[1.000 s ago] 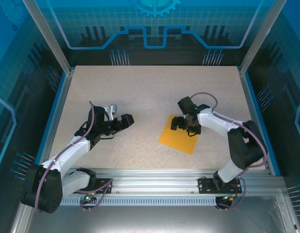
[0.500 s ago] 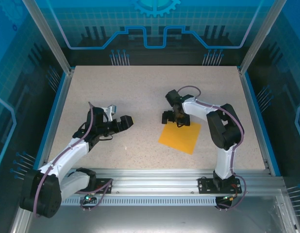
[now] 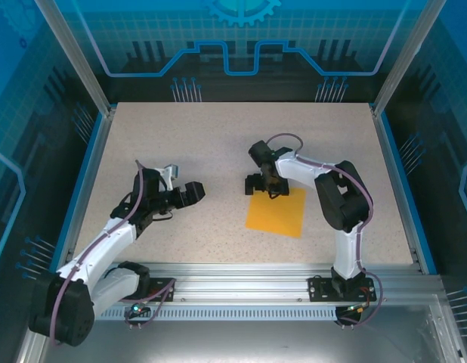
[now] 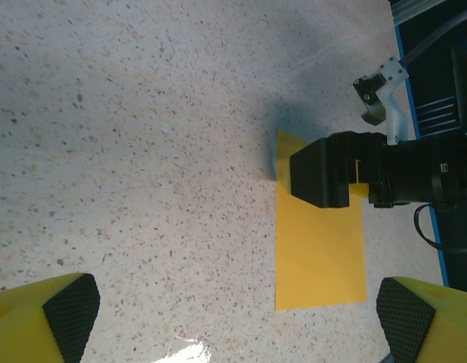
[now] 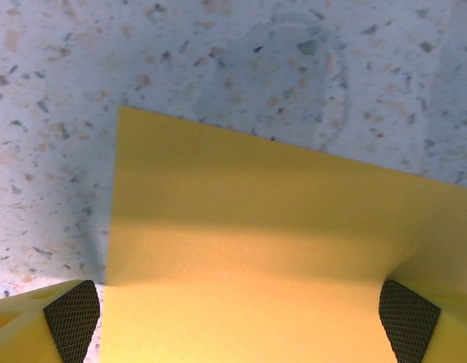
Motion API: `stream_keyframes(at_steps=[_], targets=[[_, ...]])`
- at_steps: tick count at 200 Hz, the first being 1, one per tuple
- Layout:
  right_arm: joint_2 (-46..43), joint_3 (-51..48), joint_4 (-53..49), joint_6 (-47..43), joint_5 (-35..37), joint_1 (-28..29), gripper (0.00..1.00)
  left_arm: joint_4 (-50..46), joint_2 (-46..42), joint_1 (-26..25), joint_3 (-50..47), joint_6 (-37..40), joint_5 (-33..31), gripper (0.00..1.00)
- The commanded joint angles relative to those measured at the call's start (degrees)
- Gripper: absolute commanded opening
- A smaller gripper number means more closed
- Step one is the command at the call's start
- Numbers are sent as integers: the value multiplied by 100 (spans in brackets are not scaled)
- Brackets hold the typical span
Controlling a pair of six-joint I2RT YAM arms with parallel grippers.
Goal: Fold a paper plane with a square sheet of paper (pick it up from the middle)
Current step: Rotate the square sheet of paper at the center of the table.
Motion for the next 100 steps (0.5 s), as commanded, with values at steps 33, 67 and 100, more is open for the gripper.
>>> stream_keyframes(at_steps=[33, 67, 100], targets=[[-403, 230, -595, 299, -25, 255, 99, -197, -537, 250, -7, 161, -474, 98], [-647, 10, -1042, 501, 483, 238, 100, -232, -753, 527, -6, 87, -413, 98], [-1210, -900, -682, 995, 571, 111, 99, -222, -719, 601, 11, 42, -277, 98]])
